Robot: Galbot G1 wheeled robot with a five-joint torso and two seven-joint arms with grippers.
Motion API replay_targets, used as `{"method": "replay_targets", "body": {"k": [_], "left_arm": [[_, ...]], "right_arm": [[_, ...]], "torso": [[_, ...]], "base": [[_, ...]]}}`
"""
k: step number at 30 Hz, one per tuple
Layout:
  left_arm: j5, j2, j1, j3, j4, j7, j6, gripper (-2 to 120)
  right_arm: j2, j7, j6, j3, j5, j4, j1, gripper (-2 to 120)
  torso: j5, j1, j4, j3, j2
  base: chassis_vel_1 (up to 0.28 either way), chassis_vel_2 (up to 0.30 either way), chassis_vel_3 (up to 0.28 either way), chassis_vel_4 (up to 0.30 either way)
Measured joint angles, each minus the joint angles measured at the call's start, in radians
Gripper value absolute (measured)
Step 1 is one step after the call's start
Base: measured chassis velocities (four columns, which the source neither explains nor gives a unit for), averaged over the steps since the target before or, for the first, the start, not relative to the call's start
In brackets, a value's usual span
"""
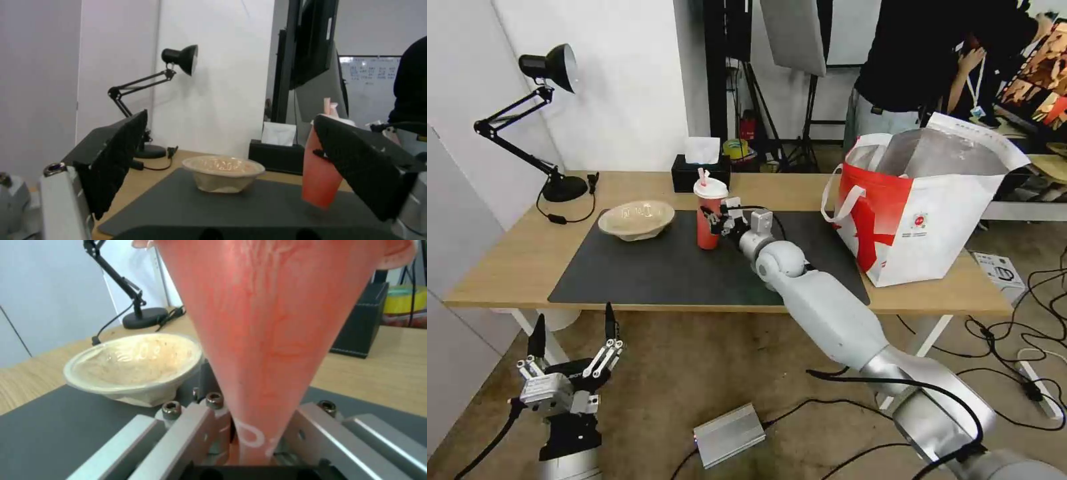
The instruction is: Pick up the trash from the table and place it into the takeout bag.
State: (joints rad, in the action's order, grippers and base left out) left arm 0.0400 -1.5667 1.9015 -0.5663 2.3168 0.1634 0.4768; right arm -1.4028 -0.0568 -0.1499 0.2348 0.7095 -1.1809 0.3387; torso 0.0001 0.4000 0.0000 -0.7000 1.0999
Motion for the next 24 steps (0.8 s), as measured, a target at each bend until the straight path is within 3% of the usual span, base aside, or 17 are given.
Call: {"method": "replay_targets", "body": {"k": [14,24], "left_arm": [[-0.001,0.001,0.002,0.002,0.013,0.000,-0.001,100],[-0.001,0.003,-0.001,0.004,0.018,0.001,-0.001,100]], "right_arm": [[0.109,0.048,-0.064,-0.019,0.039,-0.212,0.015,3],[0.228,0.064,-0.103,-0.037,0.135,-0.390,0.001,3]], "torso": [[0.0000,0.000,0.0000,0.000,0.000],[0.0000,0.000,0.0000,0.000,0.000]], "base": [[0.000,0.000,0.000,0.000],[0.000,0.000,0.000,0.000]]}}
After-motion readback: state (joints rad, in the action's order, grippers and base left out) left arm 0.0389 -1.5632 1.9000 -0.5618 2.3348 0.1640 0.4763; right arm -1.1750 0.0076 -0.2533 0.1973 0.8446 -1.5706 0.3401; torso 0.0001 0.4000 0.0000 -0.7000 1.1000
